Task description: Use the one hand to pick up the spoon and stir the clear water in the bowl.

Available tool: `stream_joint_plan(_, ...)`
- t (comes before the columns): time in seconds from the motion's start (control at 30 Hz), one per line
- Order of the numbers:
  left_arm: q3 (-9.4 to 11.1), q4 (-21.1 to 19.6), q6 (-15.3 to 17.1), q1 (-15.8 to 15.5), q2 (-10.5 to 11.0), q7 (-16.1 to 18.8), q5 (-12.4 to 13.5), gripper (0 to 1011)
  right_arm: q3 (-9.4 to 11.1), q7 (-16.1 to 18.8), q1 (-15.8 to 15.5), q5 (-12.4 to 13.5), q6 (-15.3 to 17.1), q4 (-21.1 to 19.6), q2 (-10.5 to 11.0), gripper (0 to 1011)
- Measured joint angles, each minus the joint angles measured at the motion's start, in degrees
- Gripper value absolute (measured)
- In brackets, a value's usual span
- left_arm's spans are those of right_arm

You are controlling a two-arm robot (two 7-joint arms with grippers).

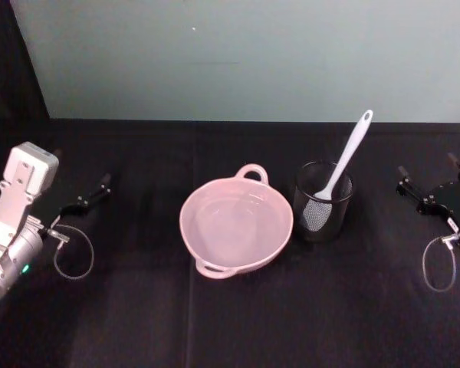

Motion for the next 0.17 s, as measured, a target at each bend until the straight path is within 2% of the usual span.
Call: stream_joint_plan(0.17,0.0,0.0,0.0,0.0,0.0,0.0,0.0,1011,-0.1,0.0,0.0,0.0,0.0,-0.1,0.1,1004)
